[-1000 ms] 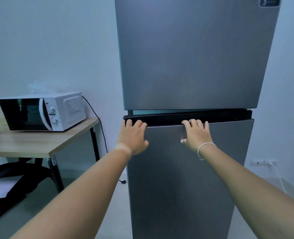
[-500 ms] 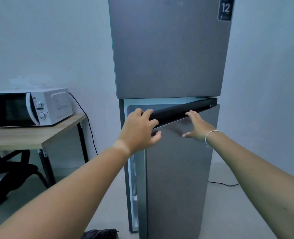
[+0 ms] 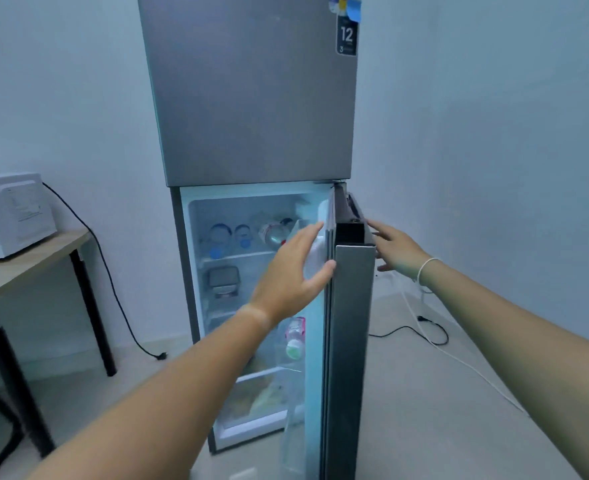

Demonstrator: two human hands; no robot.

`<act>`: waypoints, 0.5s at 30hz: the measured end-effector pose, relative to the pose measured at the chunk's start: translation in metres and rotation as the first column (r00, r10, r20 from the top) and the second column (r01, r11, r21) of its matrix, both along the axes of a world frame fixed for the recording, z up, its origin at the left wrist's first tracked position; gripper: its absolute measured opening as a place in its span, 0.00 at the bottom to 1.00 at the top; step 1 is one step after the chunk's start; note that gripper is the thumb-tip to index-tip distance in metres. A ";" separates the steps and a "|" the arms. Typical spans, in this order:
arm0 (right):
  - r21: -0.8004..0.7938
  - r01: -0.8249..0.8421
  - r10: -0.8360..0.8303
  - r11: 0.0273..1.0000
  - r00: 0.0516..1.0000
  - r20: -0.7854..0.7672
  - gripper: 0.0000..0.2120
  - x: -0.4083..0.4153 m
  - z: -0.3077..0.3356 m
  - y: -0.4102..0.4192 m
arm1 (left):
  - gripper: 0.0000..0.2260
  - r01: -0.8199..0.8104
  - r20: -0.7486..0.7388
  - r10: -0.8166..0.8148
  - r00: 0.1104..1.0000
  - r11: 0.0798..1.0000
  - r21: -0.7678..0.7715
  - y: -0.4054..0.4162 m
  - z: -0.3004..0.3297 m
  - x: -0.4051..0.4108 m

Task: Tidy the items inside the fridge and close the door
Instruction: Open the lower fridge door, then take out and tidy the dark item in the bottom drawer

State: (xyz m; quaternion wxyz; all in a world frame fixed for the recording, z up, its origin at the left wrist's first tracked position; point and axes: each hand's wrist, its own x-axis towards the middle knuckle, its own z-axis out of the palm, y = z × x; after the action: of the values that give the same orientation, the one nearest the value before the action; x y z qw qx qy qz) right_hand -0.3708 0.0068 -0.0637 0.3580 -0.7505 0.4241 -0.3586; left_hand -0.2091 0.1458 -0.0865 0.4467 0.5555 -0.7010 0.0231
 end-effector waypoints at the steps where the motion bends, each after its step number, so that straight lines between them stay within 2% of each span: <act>1: 0.038 0.006 -0.008 0.999 0.998 0.067 0.20 -0.009 0.005 0.005 | 0.27 0.001 -0.028 0.000 1.000 0.999 0.050 -0.002 -0.011 -0.003; 3: 0.067 0.009 -0.020 0.998 0.986 0.165 0.17 -0.023 0.018 0.015 | 0.26 -0.019 -0.027 0.022 0.999 0.996 0.082 -0.003 -0.027 -0.009; 5: 0.096 0.015 -0.032 0.995 0.984 0.173 0.13 -0.037 0.030 0.018 | 0.25 -0.062 0.042 0.061 0.997 0.998 0.013 -0.004 -0.039 -0.020; 8: 0.185 -0.008 -0.010 0.983 0.995 0.097 0.19 -0.059 0.043 0.016 | 0.25 -0.090 0.106 0.096 0.990 0.994 -0.059 -0.009 -0.054 -0.029; 11: 0.204 0.021 -0.033 0.979 0.998 0.058 0.22 -0.082 0.054 0.016 | 0.27 -0.091 0.055 0.091 0.994 0.996 -0.003 -0.015 -0.067 -0.029; 13: 0.166 0.061 -0.059 0.984 0.998 -0.013 0.19 -0.095 0.062 0.022 | 0.27 -0.092 -0.011 0.093 0.996 0.993 0.076 -0.020 -0.076 -0.029; 15: 0.036 0.124 -0.116 0.992 0.978 -0.174 0.16 -0.100 0.067 0.027 | 0.27 -0.087 -0.024 0.092 0.995 0.982 0.169 -0.026 -0.087 -0.027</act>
State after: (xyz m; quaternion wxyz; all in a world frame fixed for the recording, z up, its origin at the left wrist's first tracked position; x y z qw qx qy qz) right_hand -0.4711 0.0337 0.0033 0.3153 -0.7432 0.5059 -0.3038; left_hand -0.2363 0.1200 -0.1735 0.4077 0.6223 -0.6677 -0.0249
